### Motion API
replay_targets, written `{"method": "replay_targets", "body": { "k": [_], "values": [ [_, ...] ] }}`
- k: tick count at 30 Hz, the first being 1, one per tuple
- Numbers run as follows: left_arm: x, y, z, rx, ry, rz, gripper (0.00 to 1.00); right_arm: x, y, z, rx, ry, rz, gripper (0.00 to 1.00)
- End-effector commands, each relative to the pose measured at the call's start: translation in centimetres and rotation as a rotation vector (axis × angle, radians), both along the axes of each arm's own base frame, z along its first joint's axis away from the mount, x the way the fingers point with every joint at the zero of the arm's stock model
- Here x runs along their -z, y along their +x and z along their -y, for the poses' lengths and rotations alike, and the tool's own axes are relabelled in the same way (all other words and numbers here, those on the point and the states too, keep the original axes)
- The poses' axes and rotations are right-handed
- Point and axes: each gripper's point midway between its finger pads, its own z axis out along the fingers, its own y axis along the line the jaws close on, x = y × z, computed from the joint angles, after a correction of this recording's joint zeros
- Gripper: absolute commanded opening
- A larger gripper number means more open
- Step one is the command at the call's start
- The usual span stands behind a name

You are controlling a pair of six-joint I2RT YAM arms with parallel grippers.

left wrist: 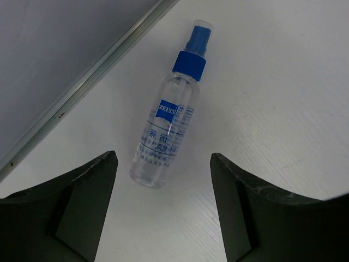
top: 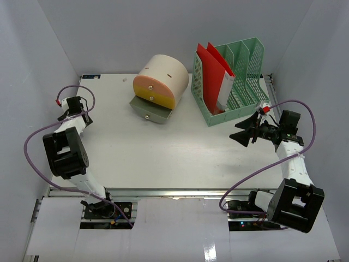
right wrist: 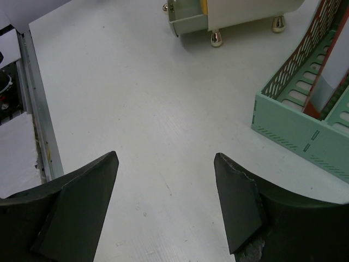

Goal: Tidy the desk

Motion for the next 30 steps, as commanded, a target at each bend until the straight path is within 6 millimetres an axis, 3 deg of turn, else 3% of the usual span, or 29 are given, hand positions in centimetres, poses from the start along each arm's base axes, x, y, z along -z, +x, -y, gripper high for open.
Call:
{"method": "replay_targets", "body": {
  "k": [1, 9, 14, 19, 22, 25, 27, 30],
  "values": [
    [0.9, 0.8, -1.1, -0.012, -0.052, 0.003, 0.75, -0.7, 0.2, 0.0, -0.011, 0.008, 0.022, 0.77],
    [4.1, 0.9, -0.6, 0.021, -0.181, -0.013, 0.62, -1.1, 0.0, -0.1, -0.023, 0.017, 0.024, 0.77],
    [4.7, 0.6, 0.6, 0.05, -0.229, -0.006, 0.43, -1.3, 0.0, -0.2, -0.027, 0.019, 0.029, 0.77],
    [4.2, 0.9, 3.5, 0.125, -0.351, 0.061, 0.25, -1.6, -0.1, -0.2, -0.028, 0.014, 0.042, 0.77],
    [2.5, 1.3, 7.2, 0.209, -0.504, 0.175, 0.19, -1.7, -0.2, -0.2, -0.028, 0.012, 0.048, 0.77],
    [-0.9, 2.1, 12.6, 0.328, -0.75, 0.357, 0.13, -1.9, -0.3, -0.2, -0.026, 0.006, 0.059, 0.77],
    [-3.6, 1.4, 16.5, 0.422, -0.886, 0.449, 0.12, -2.1, -0.4, -0.2, -0.025, 0.0, 0.072, 0.77],
    [-6.0, -0.3, 22.3, 0.537, -1.053, 0.513, 0.11, -2.3, -0.5, -0.3, -0.027, 0.0, 0.079, 0.77]
  ]
}}
